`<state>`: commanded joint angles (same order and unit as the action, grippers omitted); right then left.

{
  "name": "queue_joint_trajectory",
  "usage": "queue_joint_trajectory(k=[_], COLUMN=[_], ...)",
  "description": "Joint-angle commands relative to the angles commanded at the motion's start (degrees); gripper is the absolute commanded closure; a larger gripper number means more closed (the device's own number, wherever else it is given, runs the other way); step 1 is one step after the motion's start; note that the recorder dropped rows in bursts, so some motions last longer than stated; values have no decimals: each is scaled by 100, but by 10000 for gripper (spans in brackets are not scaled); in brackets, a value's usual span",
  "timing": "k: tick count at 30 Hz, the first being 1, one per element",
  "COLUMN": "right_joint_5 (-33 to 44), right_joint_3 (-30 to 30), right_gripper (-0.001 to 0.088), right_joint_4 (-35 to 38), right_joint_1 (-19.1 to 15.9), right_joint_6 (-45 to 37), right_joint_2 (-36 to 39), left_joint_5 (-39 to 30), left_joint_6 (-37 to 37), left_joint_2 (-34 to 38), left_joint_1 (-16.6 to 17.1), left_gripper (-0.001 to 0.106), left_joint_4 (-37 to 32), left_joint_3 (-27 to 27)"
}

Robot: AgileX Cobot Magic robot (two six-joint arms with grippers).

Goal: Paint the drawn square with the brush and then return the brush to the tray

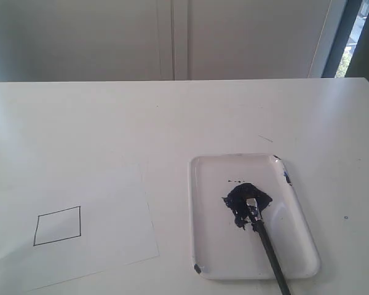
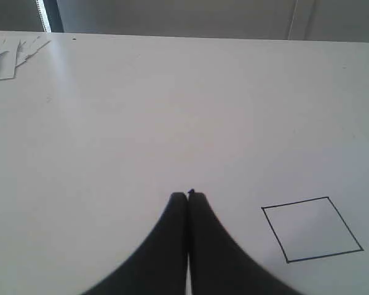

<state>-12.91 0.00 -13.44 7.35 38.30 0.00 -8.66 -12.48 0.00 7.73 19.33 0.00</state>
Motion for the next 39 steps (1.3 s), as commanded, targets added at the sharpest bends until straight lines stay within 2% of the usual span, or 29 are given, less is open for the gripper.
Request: queue_joint_trajectory(k=[11,18,20,21,22,26,27,29,30,31,34,39], right_joint_5=[0,0,0,0,0,-29,-29,-43,-43,-43,-26,262], right_joint_3=[0,0,0,0,0,0,0,0,0,0,0,-358], right_gripper=[432,432,432,432,432,440,474,650,778,847,868,868], right_joint_4=[11,11,11,11,11,11,11,-14,-14,-14,-41,-768], right_joint_1=[0,0,0,0,0,0,0,0,0,0,20,160], right_joint_6=[0,0,0,0,99,149,149,149,159,180,297,594], right_joint_2=[0,0,0,0,0,0,0,0,0,0,0,0], left_joint_5=[85,1294,1431,1329,1279,1261,1307,1464,1544,1560,1493,589], left_joint_6=[0,27,495,1164,1502,1760,1949,2085,2401,2536,2600,2503], left_joint_2=[0,0,0,0,0,0,0,0,0,0,0,0], left_joint_1=[0,0,0,0,0,0,0,0,0,0,0,0], left_gripper=[1053,1053,1053,1053,1053,1053,1053,1053,1053,1053,1053,1053], left_joint_4=[0,0,0,0,0,0,0,0,0,0,-11,-267], left_joint_3=[0,0,0,0,0,0,0,0,0,0,0,-302])
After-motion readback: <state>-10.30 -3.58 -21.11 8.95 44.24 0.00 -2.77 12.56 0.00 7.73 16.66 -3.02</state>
